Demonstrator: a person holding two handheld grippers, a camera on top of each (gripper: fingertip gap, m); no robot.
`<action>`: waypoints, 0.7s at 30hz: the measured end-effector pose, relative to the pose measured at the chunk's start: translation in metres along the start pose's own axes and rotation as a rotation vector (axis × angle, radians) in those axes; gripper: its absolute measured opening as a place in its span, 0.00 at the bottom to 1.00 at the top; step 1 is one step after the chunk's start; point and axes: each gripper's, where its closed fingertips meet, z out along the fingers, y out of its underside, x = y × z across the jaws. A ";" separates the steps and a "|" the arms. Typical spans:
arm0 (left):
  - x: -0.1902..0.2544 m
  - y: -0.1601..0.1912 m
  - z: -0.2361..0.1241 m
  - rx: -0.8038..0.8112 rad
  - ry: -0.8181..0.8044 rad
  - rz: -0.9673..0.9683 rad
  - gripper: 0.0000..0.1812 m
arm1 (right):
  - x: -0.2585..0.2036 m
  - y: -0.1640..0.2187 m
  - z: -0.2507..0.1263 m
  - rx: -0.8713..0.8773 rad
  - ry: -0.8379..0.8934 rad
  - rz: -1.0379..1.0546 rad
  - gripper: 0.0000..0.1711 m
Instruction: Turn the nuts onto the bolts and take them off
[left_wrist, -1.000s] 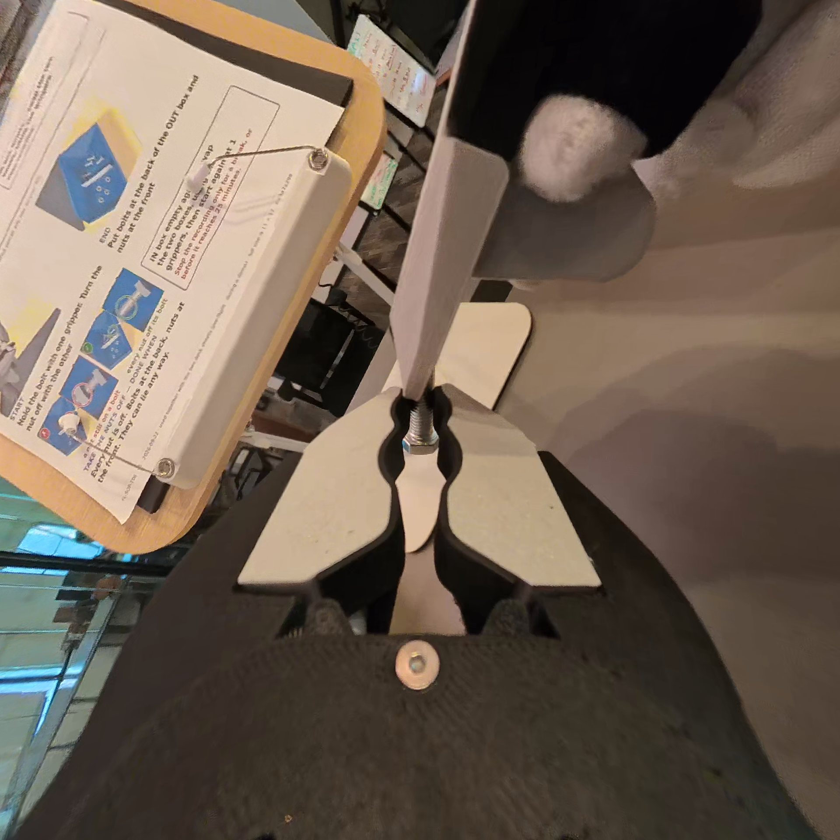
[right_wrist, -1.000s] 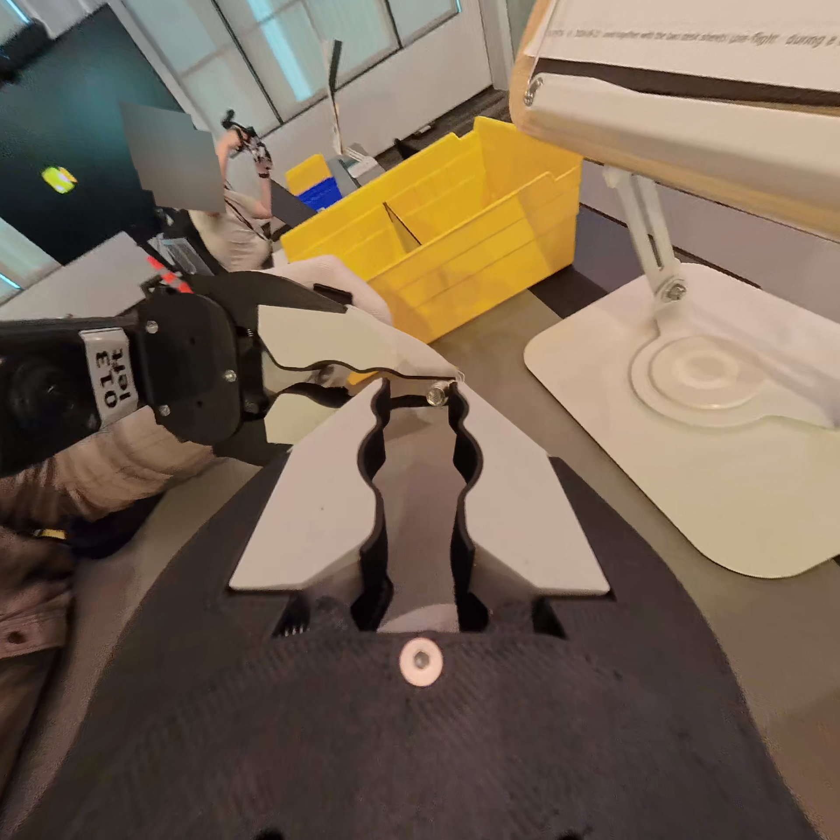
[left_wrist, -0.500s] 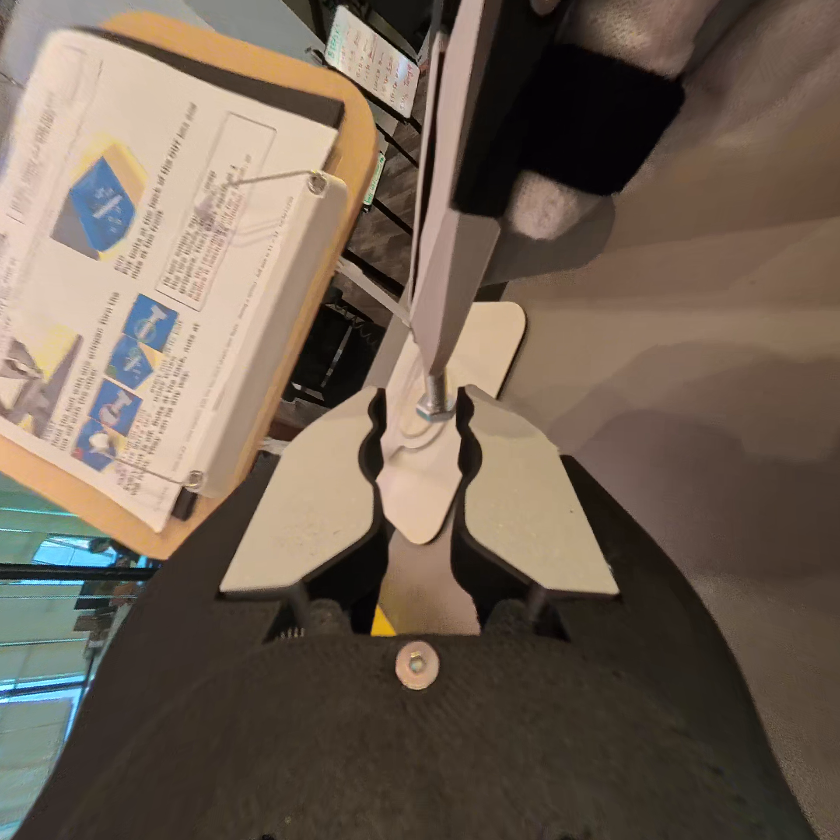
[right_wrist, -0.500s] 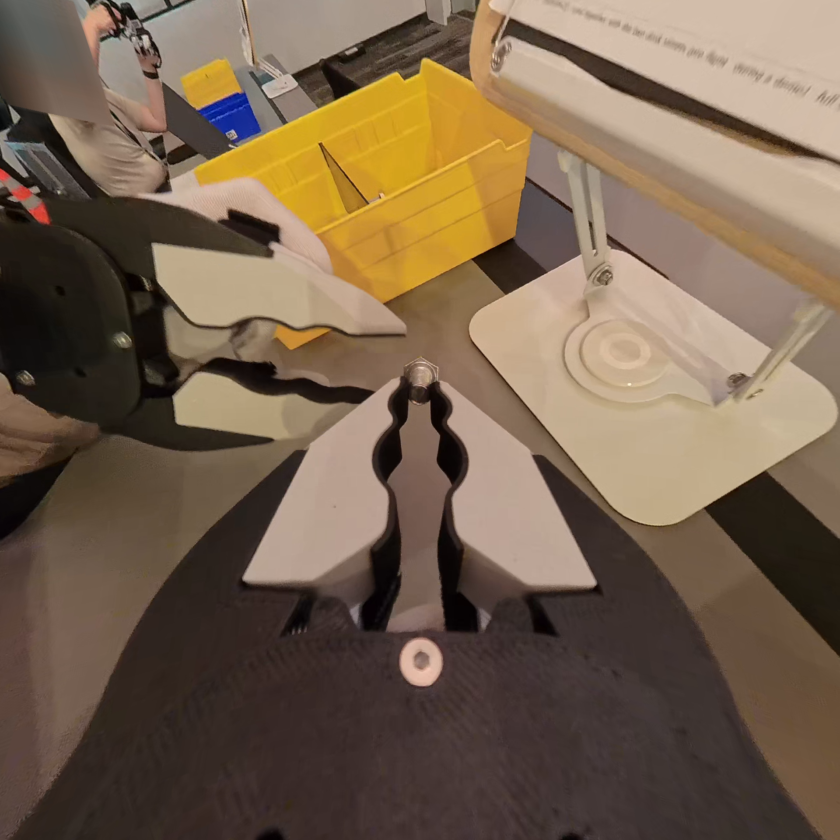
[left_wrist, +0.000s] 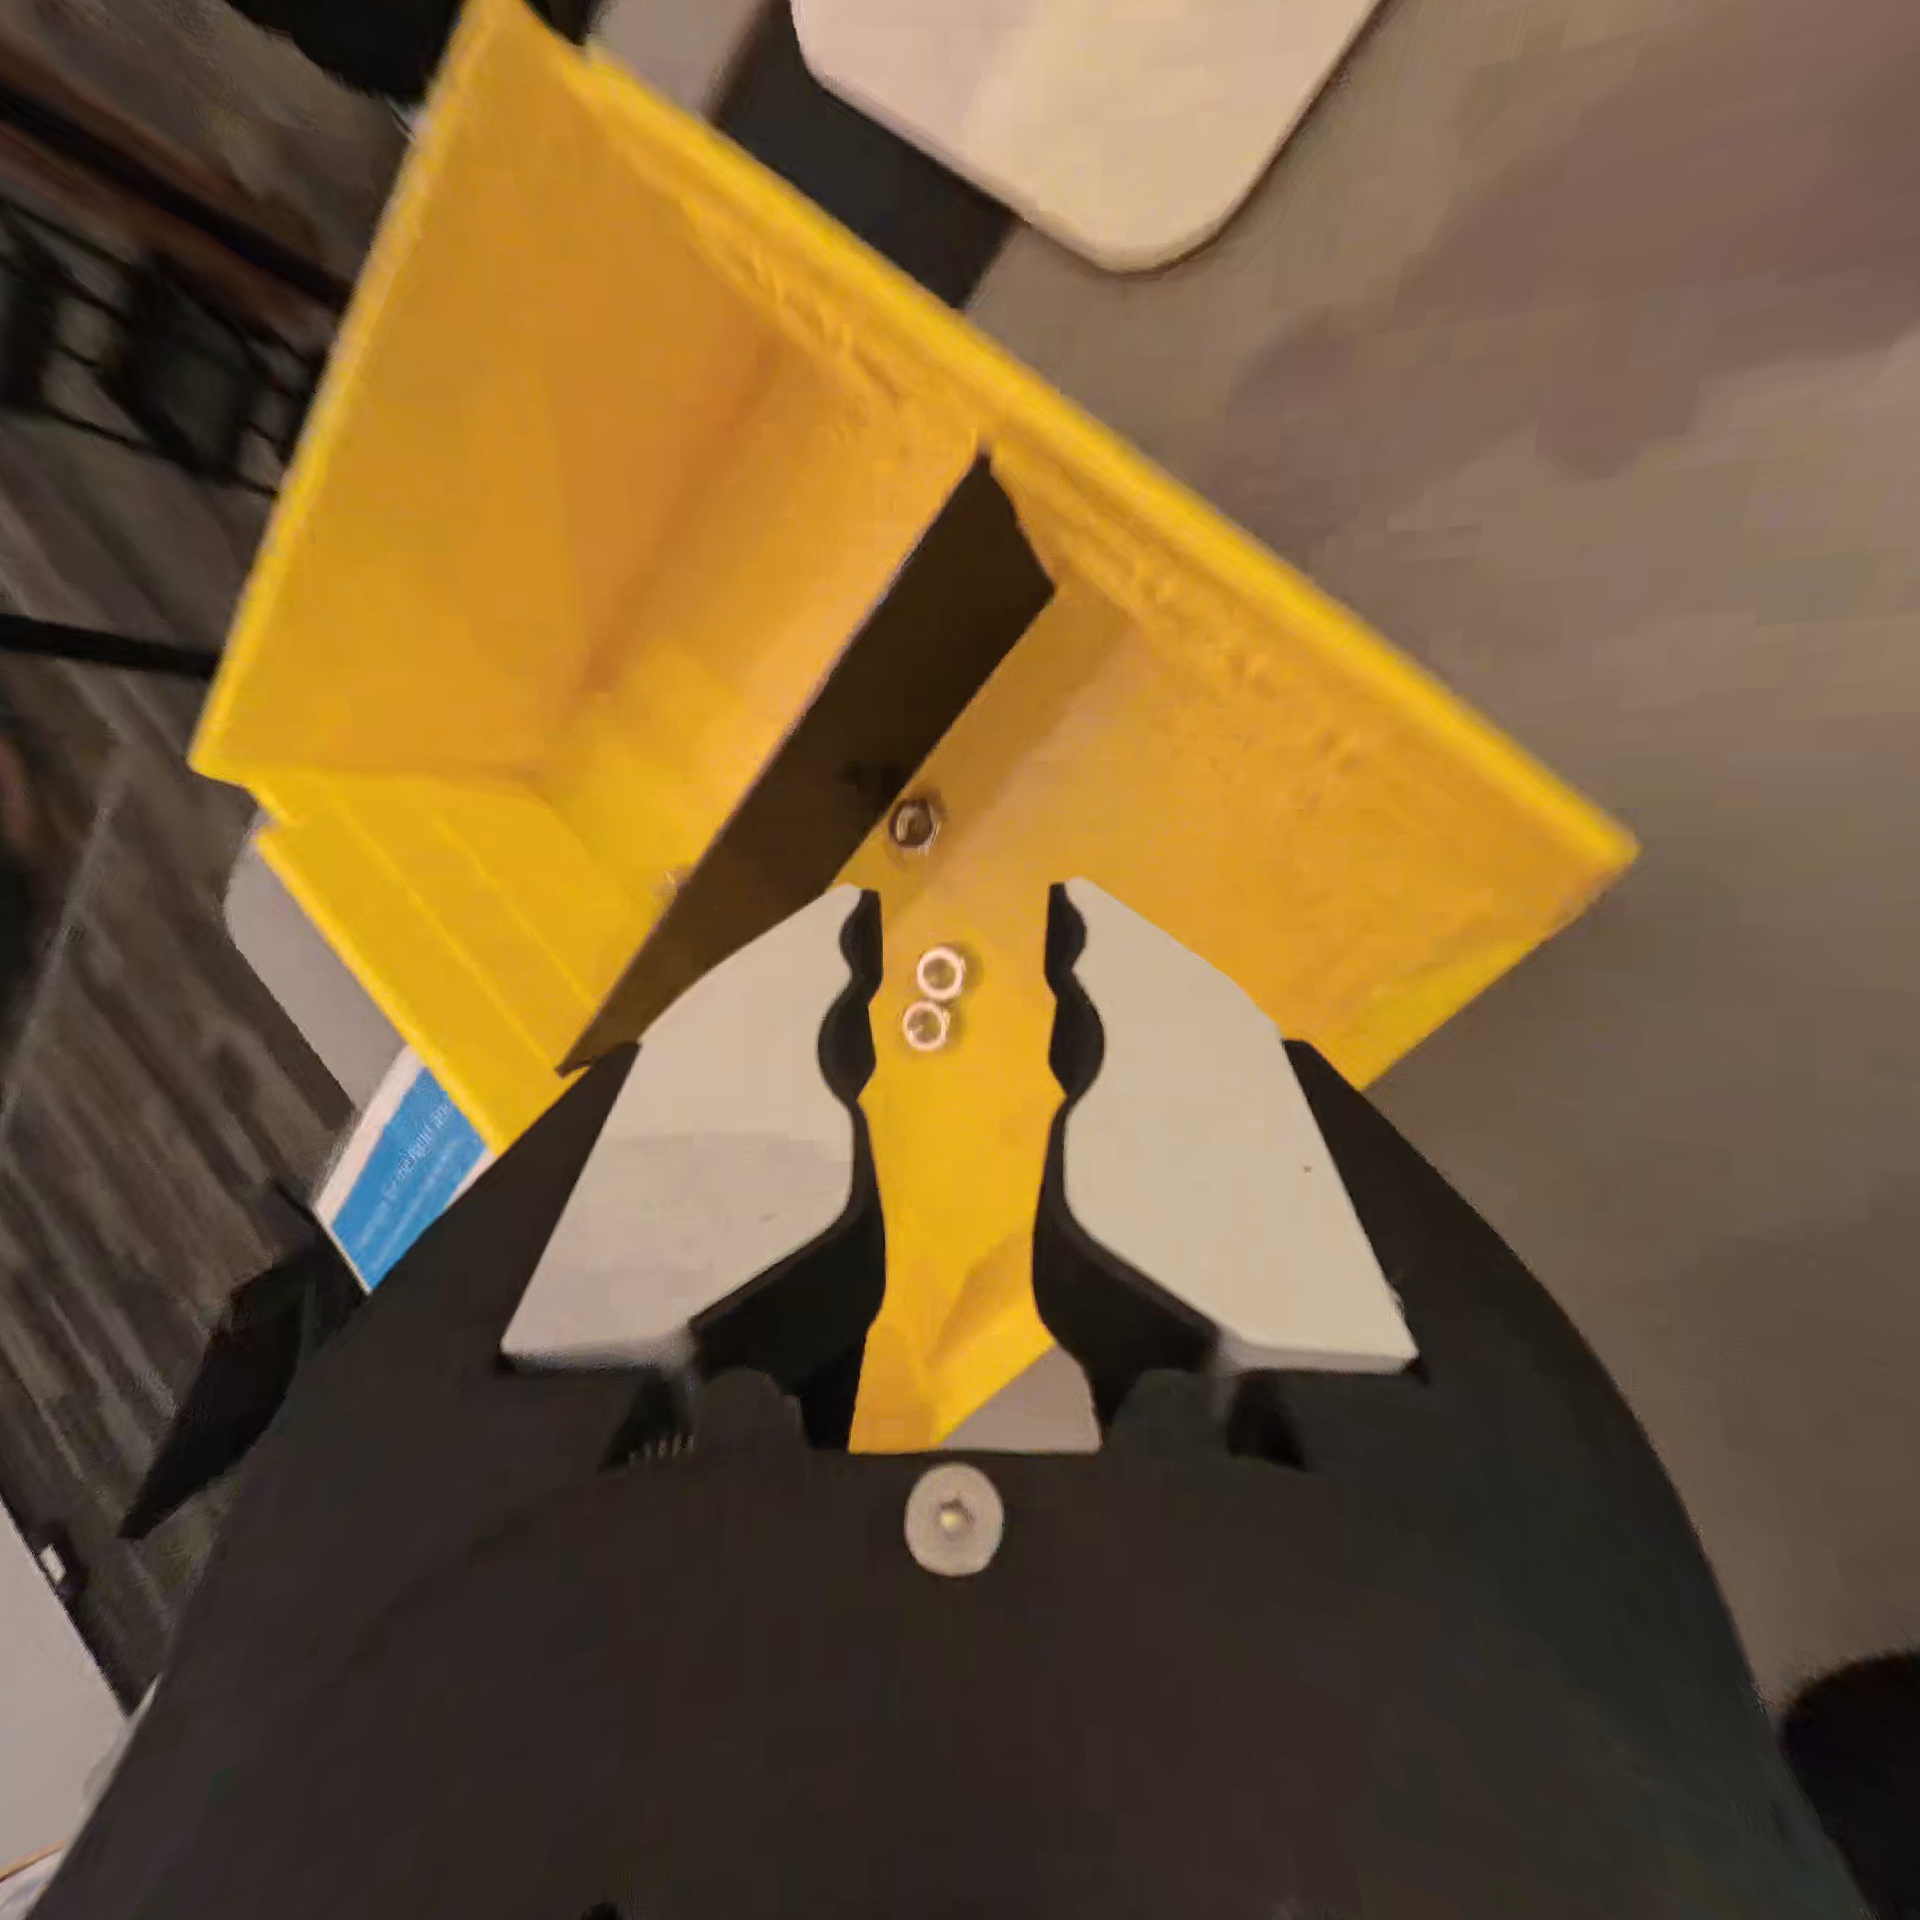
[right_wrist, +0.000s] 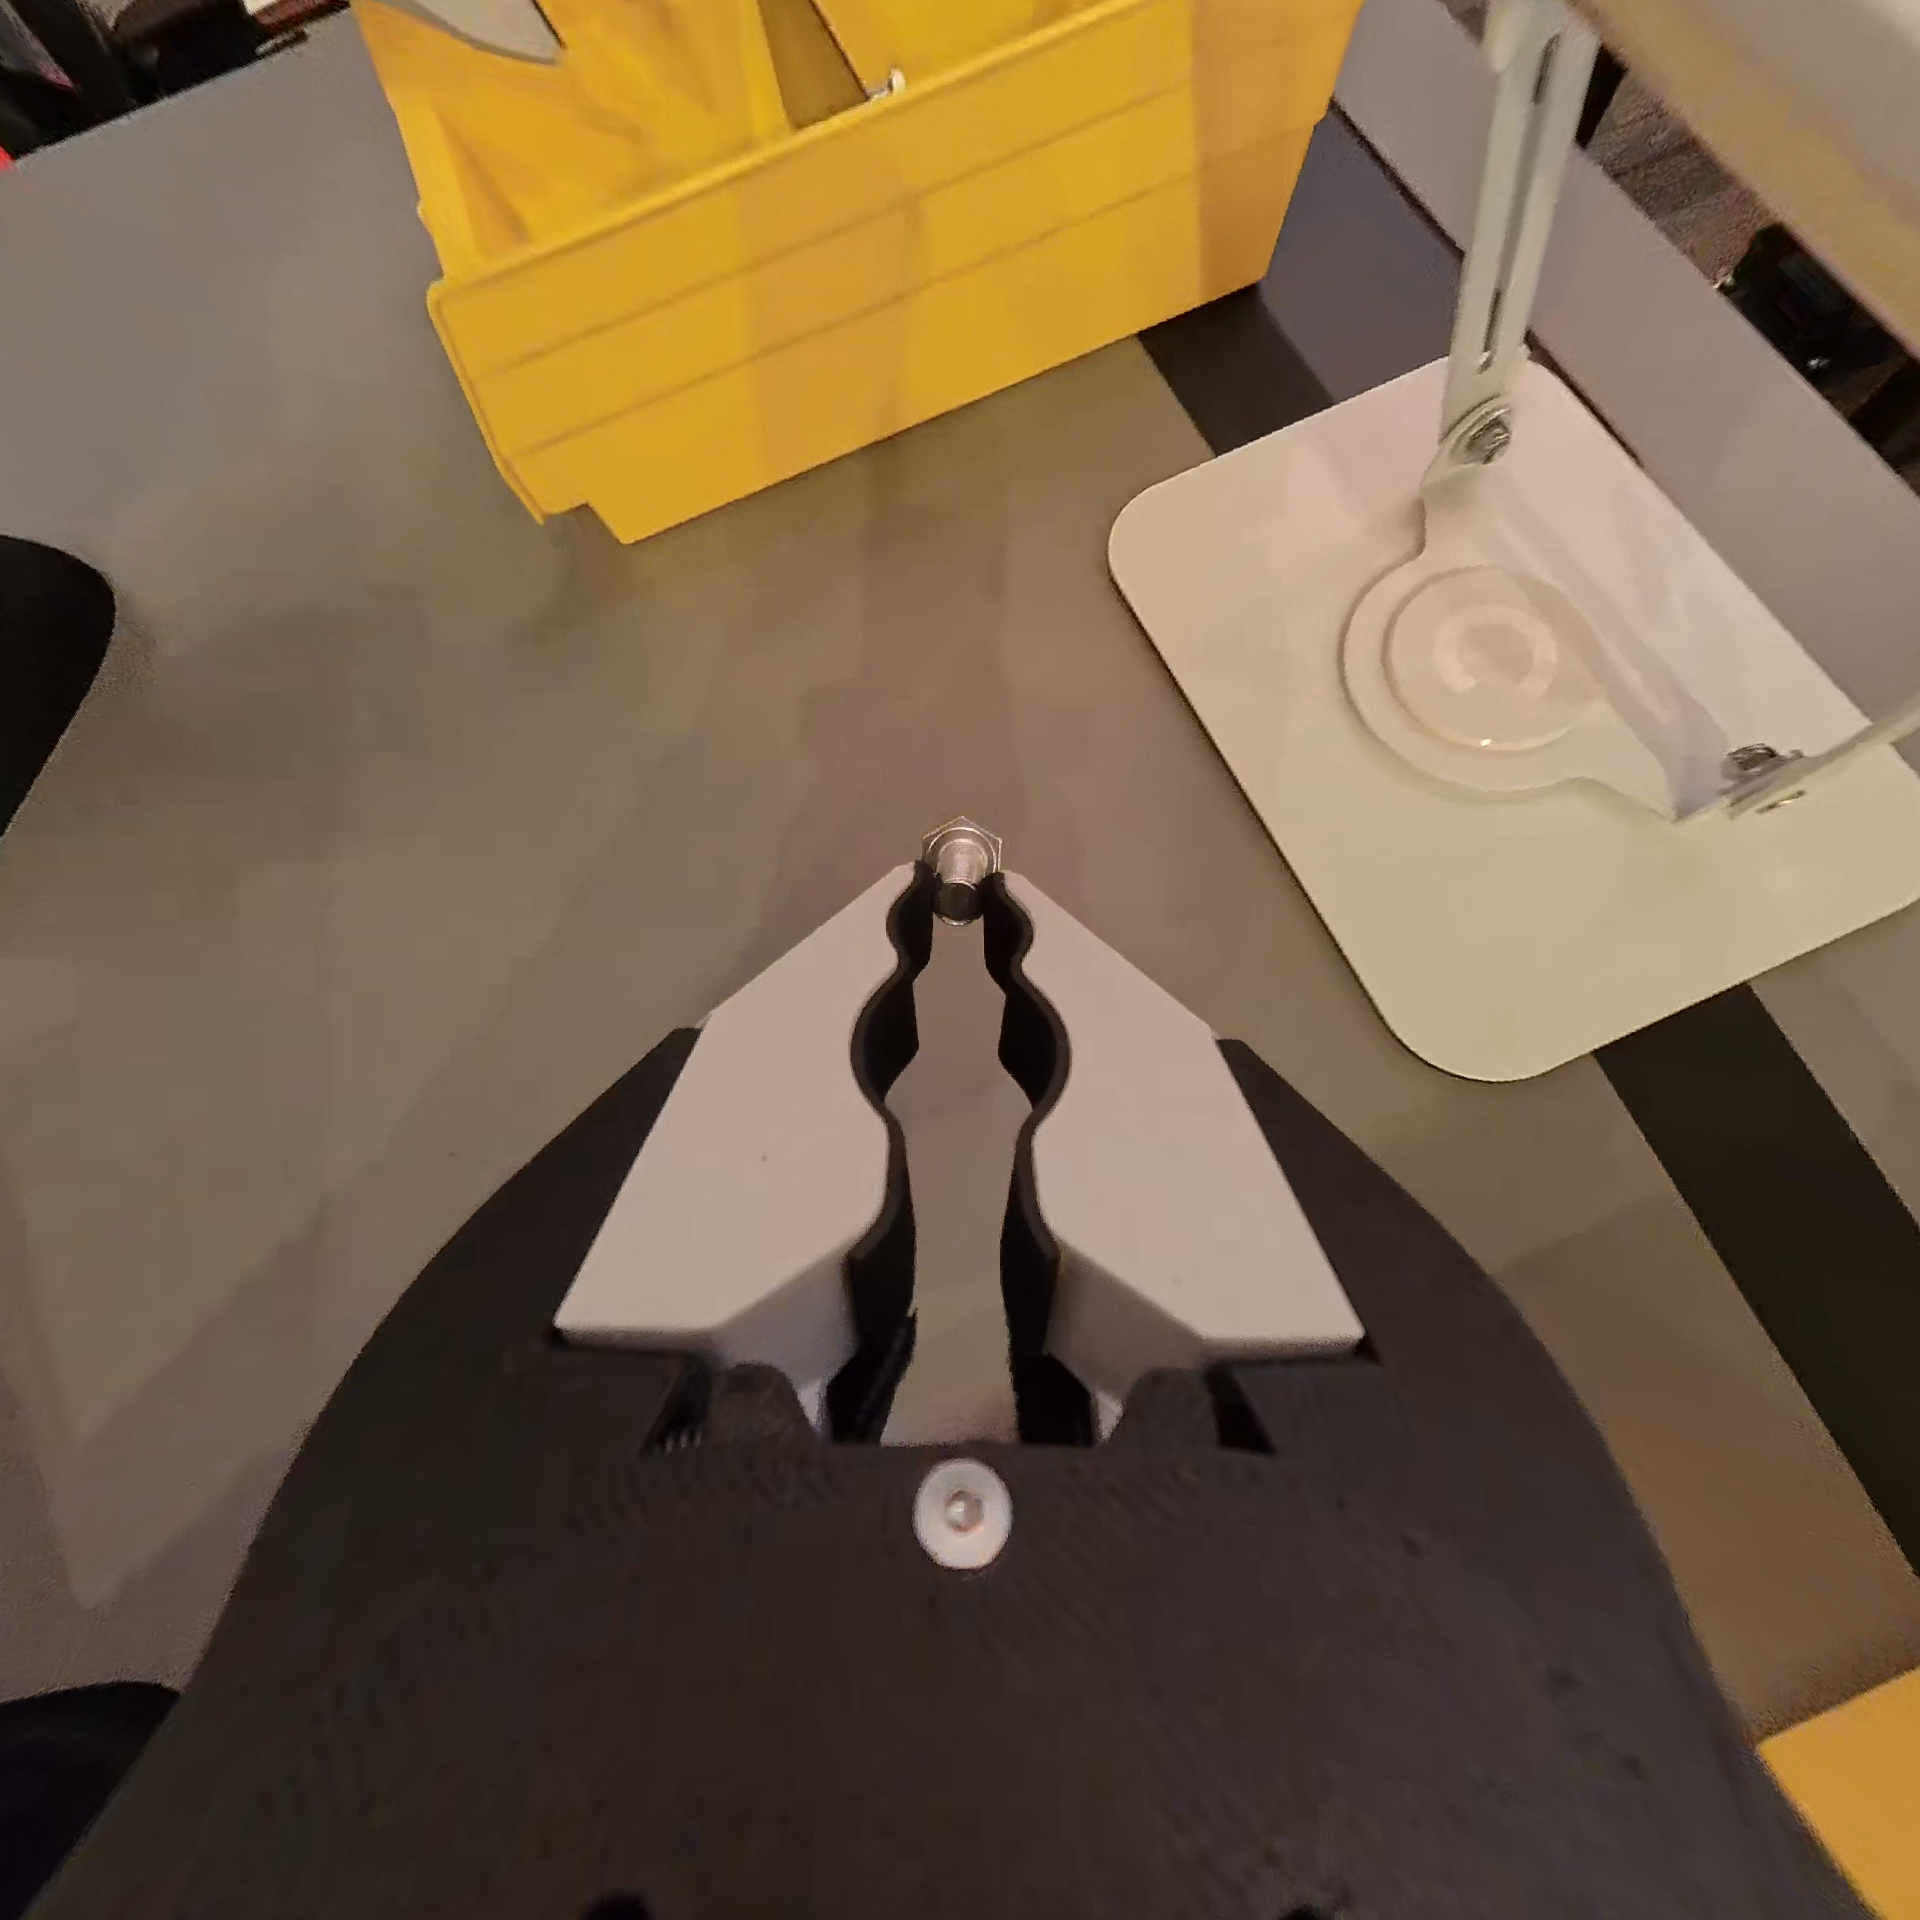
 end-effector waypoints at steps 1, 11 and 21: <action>-0.002 0.011 0.009 -0.045 0.037 0.005 0.16 | -0.001 0.001 0.003 -0.009 -0.004 -0.002 0.05; -0.007 0.068 0.069 -0.330 0.202 0.066 0.24 | -0.001 0.011 0.017 -0.052 -0.021 -0.006 0.05; -0.003 0.073 0.090 -0.358 0.256 0.066 0.17 | 0.001 0.019 0.023 -0.081 -0.034 0.003 0.05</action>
